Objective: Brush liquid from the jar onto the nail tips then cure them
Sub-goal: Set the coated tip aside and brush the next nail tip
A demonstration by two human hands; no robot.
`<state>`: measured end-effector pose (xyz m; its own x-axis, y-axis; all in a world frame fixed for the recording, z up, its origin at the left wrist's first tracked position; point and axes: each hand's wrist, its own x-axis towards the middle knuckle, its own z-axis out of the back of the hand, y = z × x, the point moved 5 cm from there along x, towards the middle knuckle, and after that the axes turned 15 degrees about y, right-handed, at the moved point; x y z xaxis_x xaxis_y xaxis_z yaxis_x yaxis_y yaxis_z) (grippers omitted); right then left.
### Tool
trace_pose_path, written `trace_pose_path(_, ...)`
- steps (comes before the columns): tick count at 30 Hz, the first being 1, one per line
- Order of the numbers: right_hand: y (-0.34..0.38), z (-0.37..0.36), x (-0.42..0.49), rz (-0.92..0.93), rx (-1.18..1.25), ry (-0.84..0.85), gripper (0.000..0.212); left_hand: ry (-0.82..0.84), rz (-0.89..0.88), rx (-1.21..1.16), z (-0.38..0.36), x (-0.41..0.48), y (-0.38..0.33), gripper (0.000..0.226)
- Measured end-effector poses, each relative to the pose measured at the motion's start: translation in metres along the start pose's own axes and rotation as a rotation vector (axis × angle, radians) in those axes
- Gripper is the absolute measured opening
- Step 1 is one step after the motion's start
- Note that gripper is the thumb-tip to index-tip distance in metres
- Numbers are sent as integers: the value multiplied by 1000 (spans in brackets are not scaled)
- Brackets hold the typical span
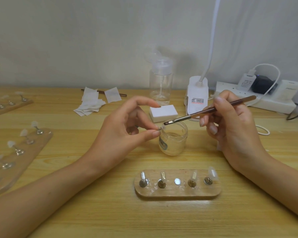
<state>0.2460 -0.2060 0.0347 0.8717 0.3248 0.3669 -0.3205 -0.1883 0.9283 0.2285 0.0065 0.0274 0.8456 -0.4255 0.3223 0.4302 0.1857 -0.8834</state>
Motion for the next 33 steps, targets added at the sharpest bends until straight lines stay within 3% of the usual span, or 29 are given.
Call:
trace_pose_path(6, -4, 5, -1, -47, -8, -76, 26, 5, 0, -1, 0, 0, -1, 44)
trace_pose_path(10, 0, -2, 0, -16, -17, 4, 25, 6, 3, 5, 0, 0, 0, 43)
trace_pose_path(15, -3, 4, -1, -31, -25, -66, 27, 10, 4, 8, 1, 0, 0, 43)
trace_pose_path(19, 0, -2, 0, 15, -28, 14, 27, 7, 10, 8, 0, 0, 0, 44)
trace_pose_path(23, -2, 4, 0, -19, -46, -67, 26, 10, 6, 2, 0, 0, -1, 44)
trace_pose_path(27, 2, -2, 0, 24, -26, 4, 25, 15, 9, -10, 0, 0, 0, 45)
trace_pose_path(33, -3, 5, -1, -21, -39, -84, 28, 20, 7, -24, -1, 0, 0, 46)
